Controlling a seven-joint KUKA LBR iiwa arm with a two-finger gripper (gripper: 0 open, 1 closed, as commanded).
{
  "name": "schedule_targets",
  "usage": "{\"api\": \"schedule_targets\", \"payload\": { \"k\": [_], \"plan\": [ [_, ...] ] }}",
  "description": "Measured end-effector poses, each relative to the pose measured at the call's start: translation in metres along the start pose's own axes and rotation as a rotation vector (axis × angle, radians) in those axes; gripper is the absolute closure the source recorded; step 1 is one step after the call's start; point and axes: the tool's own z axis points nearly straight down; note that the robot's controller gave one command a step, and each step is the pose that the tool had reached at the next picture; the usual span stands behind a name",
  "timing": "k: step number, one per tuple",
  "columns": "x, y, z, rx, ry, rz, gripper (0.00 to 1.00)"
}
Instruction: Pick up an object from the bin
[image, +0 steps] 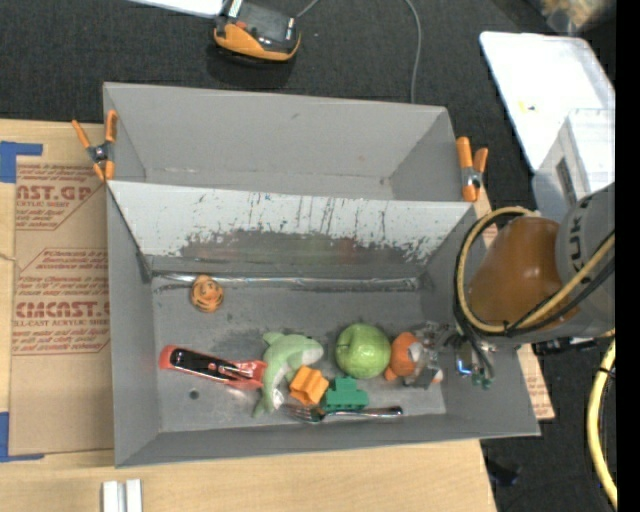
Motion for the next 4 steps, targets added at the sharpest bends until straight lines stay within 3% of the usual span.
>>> {"api": "schedule_targets", "payload": {
  "k": [2,3,4],
  "plan": [
    [0.006,0.0,0.0,0.0,-0.008,0.017,1.0],
    [-0.008,-0.012,0.001,-0.001,-0.007,0.002,1.0],
    [-0.009,-0.013,0.001,-0.002,-0.008,0.011,1.0]
  ]
}}
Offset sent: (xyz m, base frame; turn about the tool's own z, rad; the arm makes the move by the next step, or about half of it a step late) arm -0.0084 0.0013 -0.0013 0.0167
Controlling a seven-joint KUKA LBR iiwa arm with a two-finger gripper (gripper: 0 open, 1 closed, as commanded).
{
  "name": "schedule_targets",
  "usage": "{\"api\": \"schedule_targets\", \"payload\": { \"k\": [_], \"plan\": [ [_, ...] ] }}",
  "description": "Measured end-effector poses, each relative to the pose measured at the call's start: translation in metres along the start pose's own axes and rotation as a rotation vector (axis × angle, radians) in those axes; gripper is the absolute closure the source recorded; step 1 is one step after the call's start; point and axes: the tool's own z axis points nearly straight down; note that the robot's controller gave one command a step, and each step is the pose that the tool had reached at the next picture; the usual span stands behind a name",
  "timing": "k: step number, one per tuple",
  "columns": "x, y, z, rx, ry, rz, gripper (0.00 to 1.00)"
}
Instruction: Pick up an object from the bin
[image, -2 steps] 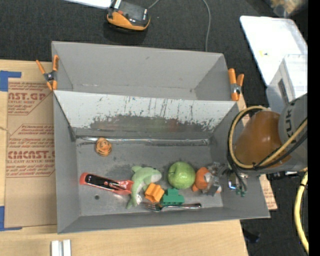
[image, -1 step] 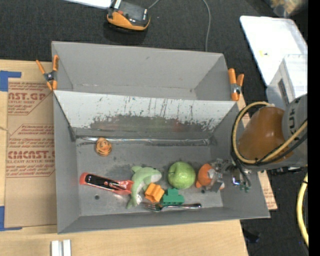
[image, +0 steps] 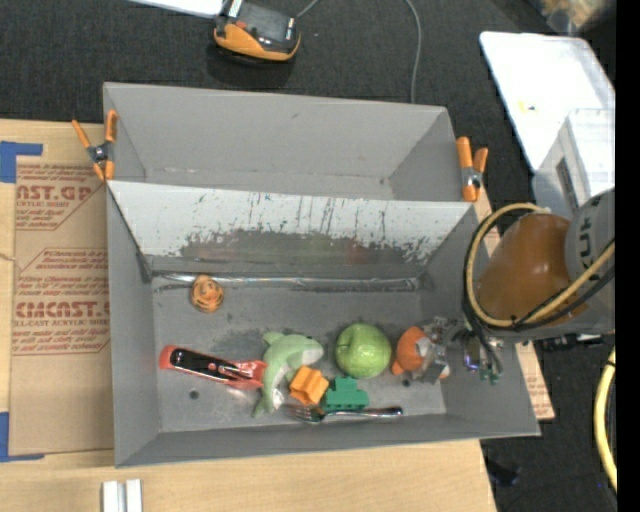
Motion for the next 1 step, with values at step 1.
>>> {"api": "schedule_targets", "payload": {
  "k": [1],
  "plan": [
    [-0.0059,0.0109,0.0004,0.001,-0.003,0.014,1.0]
  ]
}}
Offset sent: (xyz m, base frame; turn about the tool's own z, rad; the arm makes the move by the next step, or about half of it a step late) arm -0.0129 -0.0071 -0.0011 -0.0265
